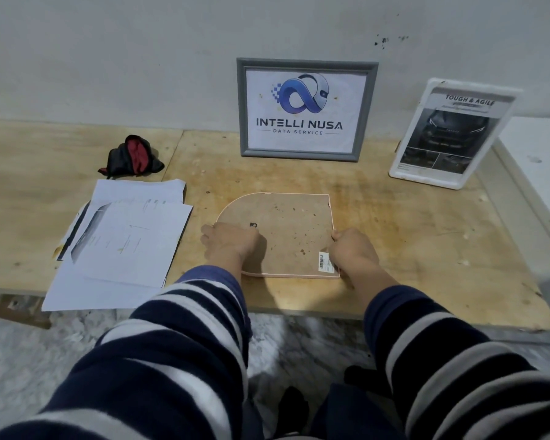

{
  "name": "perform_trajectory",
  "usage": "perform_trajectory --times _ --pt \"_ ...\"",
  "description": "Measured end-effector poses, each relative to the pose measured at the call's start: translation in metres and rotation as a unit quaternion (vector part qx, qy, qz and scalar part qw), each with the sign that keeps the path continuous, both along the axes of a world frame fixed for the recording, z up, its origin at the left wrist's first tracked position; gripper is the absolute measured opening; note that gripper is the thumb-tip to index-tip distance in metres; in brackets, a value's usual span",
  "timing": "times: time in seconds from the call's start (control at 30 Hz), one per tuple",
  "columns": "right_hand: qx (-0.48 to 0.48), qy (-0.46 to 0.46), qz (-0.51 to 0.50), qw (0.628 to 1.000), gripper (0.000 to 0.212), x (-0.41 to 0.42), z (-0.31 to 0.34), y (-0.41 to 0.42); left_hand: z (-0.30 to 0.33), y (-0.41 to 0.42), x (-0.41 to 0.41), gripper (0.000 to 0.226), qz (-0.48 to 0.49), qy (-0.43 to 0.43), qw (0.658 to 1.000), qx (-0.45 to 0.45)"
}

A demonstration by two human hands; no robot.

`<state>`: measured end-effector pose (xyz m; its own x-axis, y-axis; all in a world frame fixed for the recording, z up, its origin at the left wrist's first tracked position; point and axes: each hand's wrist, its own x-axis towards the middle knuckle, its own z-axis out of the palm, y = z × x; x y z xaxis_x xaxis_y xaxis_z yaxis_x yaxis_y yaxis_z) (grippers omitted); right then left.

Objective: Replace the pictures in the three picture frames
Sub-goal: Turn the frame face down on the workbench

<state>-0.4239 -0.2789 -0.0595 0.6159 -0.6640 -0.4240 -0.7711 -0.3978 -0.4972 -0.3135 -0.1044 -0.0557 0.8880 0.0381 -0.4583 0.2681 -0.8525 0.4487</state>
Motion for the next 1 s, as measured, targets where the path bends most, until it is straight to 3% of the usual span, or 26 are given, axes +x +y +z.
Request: perform_trajectory --times 0.17,0.3,0.53,0.8,1.0 --pt "0.008 0.0 0.008 1.0 0.038 -0.001 0.001 -0.001 0.005 0.002 0.019 0.066 0.059 0.045 0.996 -0.039" --pt "0.008 0.004 0.005 1.0 0.046 0.001 -0.001 -0.001 -0.002 0.009 0.03 0.08 0.117 0.092 0.986 -0.078" --pt "-0.029 0.025 0.023 0.999 0.04 0.003 -0.002 0.0 -0.062 0.019 0.065 0.093 0.104 0.123 0.985 -0.063" --pt "-0.028 0.034 0.017 0.999 0.043 0.003 -0.002 0.001 -0.006 0.027 0.042 0.058 -0.001 0.09 0.995 -0.047" --pt "0.002 0.008 -0.015 1.0 0.044 0.001 -0.004 0.002 -0.012 0.041 0.039 0.036 0.038 0.074 0.986 -0.144"
